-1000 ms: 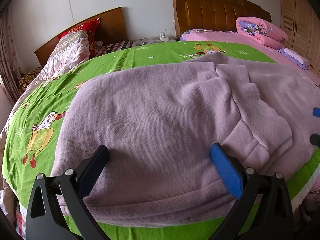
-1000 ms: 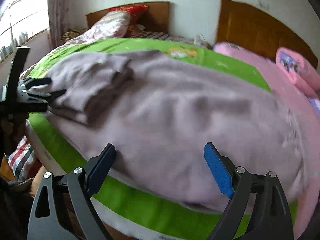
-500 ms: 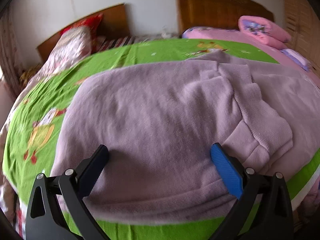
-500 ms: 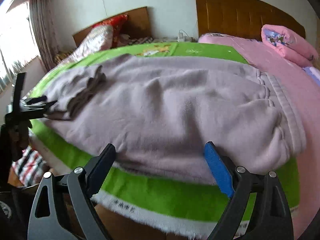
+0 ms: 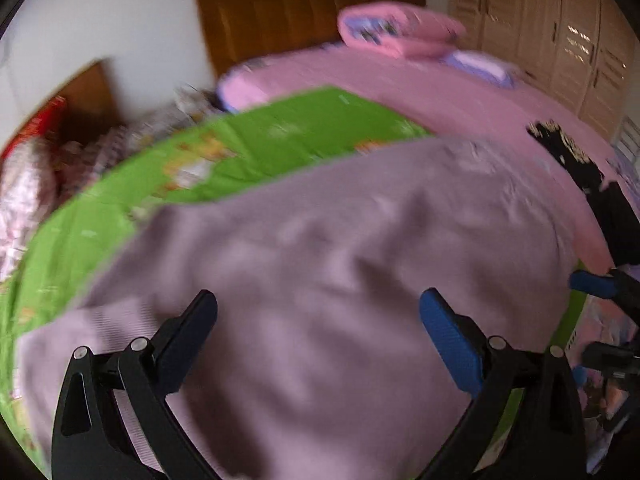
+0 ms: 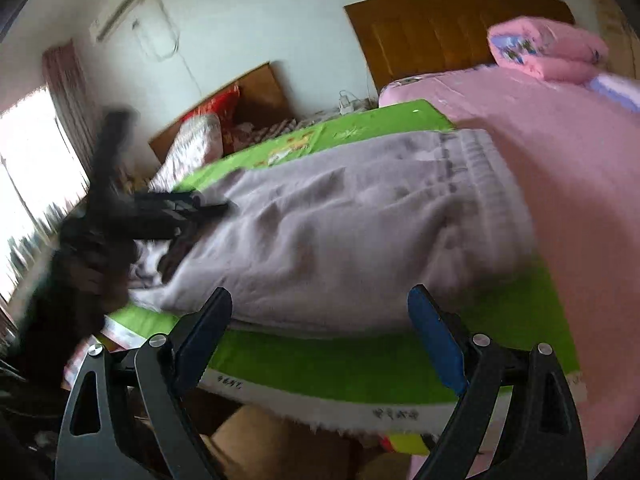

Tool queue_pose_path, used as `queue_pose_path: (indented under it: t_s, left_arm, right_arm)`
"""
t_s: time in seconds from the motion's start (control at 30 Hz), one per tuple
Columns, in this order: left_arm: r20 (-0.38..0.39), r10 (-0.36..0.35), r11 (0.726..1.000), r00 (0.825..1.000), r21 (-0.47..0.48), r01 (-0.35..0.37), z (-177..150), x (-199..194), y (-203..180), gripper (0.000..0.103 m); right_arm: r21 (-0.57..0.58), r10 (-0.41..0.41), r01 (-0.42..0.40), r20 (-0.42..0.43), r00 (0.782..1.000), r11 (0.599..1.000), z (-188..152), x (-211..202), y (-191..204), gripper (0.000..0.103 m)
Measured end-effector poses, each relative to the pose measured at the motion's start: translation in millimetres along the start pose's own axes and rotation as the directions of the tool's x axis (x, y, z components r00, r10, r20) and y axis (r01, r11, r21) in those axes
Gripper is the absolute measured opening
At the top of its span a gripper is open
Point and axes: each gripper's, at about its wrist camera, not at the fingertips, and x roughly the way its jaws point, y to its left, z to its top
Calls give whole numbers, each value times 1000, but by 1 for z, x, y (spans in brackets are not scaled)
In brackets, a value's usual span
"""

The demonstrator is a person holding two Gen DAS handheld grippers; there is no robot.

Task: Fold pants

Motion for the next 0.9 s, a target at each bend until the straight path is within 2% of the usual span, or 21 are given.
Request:
queue_pose_path:
  t_s: [0.1,0.17,0.23,0.33,0.37,0.47,0.57,0.6,0.67,0.73,0.77,0.83,0.9]
  left_arm:
    - [-71,-10,999,997,36,13,-7,34,-22,102]
    - [-62,-9,1000,998,26,10,-8,40,-23,102]
    - [-97,-15,1000,995,12,16,-2,39,-20,101]
    - [-50,-16,1000,999,11,16,24,25,-23,101]
    - [-35,-27,999,999,18,27,36,25,-27,101]
    - [-46,-88,994,995,60,91,78,47,-50,101]
    - [-91,-62,994,994,82,70,102,87,-65,101]
    - [-110,-56,994,992,83,65,105,100,-67,102]
    - [-143,-117,992,983,25,122,107,124,-62,102]
    - [-140,-166,986,976,-38,163,107,126,-52,102]
    - [-137,-162,987,977,-42,158,107,124,-51,102]
    - [-124,-116,993,985,-48,111,106,112,-48,101]
    - [-72,-113,991,991,-81,107,101,86,-47,101]
  right_arm:
    - [97,-43,42,10,999,994,-3,-15,-26,87]
    - [180,-17,12,28,999,984,-7,-23,-46,88]
    - [238,20,-36,70,997,971,-11,-29,-58,88]
    - [196,67,-100,172,983,975,-9,-38,-50,88]
    - [169,84,-115,177,981,979,-6,-36,-43,88]
    - [103,123,-136,128,984,985,4,-14,-20,89]
    - [92,139,-143,44,989,986,7,12,-8,89]
    - [104,115,-115,5,993,988,5,20,-8,89]
    - [109,127,-127,7,992,986,2,18,-11,89]
    - [140,153,-153,16,988,978,0,5,-18,89]
    - [154,149,-151,26,989,977,-1,0,-22,89]
    - [206,99,-109,58,993,972,-2,-14,-38,89]
    - [295,33,-45,47,998,955,0,-18,-60,90]
